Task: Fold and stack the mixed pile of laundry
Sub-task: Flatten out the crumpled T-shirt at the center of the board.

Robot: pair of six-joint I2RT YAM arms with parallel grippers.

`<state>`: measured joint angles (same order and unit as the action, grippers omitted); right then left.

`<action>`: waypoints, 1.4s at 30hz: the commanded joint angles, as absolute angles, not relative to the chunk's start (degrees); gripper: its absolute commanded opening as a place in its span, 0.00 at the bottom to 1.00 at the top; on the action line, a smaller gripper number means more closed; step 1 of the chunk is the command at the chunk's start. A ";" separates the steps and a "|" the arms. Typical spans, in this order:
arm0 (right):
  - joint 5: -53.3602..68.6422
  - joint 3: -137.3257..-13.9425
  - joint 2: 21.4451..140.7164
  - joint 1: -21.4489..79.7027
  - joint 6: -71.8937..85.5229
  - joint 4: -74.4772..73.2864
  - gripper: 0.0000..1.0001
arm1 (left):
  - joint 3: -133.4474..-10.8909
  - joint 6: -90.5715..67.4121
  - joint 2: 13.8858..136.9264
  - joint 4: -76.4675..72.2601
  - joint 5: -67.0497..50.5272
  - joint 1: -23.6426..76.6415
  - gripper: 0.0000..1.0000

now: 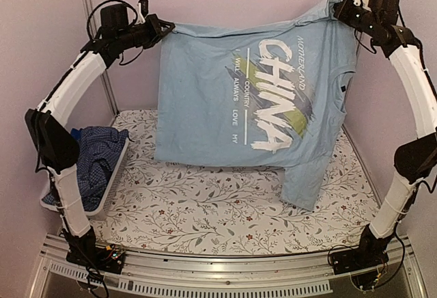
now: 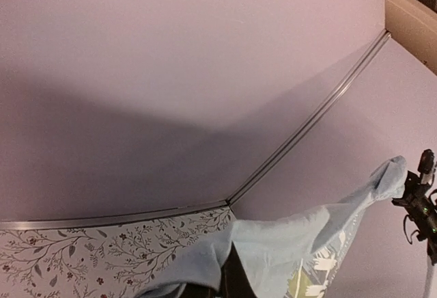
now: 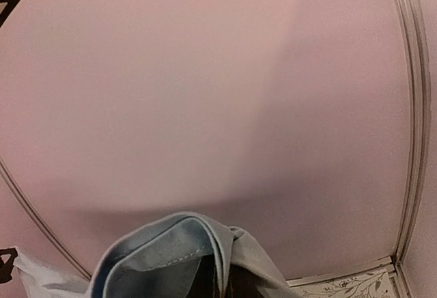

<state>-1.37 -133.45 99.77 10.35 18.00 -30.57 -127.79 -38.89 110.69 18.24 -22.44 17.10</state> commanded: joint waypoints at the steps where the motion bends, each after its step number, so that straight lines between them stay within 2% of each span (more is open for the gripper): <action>1: 2.98 -142.61 106.73 6.83 19.34 -19.45 0.00 | -137.69 -44.72 118.92 6.22 -26.69 13.22 0.00; 5: 6.81 -145.68 111.68 5.20 20.99 -10.52 0.00 | -146.97 -49.26 126.37 -0.02 -28.02 10.70 0.00; 7: 8.31 -146.15 112.74 4.84 21.66 -6.60 0.00 | -147.22 -49.52 126.67 -3.97 -27.90 9.61 0.00; 14: 12.12 -144.38 117.47 3.04 21.99 -1.33 0.00 | -135.46 -46.76 126.12 -7.91 -31.05 7.44 0.00; 21: 20.99 -128.61 120.35 3.37 22.31 1.36 0.00 | -119.46 -43.87 127.71 -10.69 -34.40 7.38 0.00; 26: 20.96 -115.93 113.98 3.35 21.35 2.76 0.00 | -106.78 -43.56 123.05 -13.92 -34.36 7.41 0.00; 35: 22.05 -96.83 100.57 3.35 20.75 -1.95 0.00 | -91.30 -41.39 113.48 -11.64 -36.53 7.47 0.00; 42: 23.49 -83.82 88.49 3.40 22.73 -8.91 0.00 | -80.70 -36.68 103.64 -2.72 -37.35 8.04 0.00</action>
